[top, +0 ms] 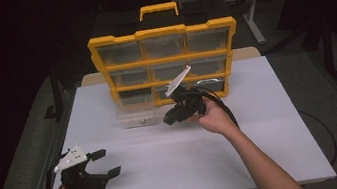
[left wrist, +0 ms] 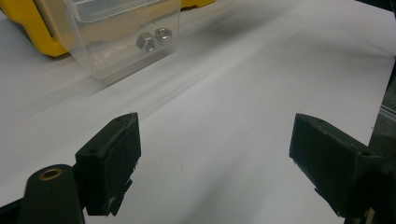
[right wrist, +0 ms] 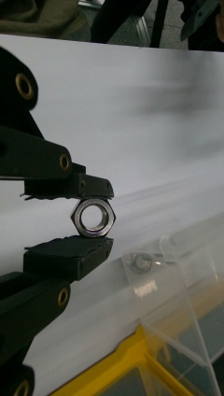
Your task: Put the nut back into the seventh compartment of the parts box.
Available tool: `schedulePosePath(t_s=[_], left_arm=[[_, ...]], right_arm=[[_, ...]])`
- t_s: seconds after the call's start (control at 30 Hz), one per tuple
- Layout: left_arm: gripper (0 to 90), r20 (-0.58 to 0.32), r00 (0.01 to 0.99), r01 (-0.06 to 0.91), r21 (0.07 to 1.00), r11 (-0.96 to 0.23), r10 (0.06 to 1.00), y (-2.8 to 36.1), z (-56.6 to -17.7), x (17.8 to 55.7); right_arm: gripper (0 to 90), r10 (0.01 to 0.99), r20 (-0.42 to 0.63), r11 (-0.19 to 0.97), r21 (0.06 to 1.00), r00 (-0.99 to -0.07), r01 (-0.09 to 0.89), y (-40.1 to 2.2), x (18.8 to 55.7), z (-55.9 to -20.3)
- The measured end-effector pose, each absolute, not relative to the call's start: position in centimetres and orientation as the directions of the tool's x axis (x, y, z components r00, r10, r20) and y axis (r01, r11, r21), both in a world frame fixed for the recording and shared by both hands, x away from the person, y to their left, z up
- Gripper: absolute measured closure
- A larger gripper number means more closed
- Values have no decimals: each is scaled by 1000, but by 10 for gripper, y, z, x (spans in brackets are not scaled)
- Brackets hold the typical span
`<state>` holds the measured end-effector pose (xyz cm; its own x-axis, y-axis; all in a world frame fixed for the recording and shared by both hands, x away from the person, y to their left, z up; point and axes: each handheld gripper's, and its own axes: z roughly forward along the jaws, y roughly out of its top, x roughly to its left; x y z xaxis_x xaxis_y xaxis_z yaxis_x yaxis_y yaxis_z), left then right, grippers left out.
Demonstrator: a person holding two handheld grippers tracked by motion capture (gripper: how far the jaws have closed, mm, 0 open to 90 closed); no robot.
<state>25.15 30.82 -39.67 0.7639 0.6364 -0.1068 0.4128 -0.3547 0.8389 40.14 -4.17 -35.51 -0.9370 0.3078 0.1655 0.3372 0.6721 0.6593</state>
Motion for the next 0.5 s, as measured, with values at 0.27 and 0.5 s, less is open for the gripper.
schedulePosePath(t_s=[0.27, 0.5], left_arm=[[167, -107, 764, 415, 837, -357, 636, 309, -396, 252], [167, -109, 764, 413, 840, -352, 636, 310, -397, 252]], right_arm=[[691, 309, 157, 671, 663, -938, 332, -43, 411, -344], [691, 313, 141, 662, 676, -939, 322, -39, 421, -331]])
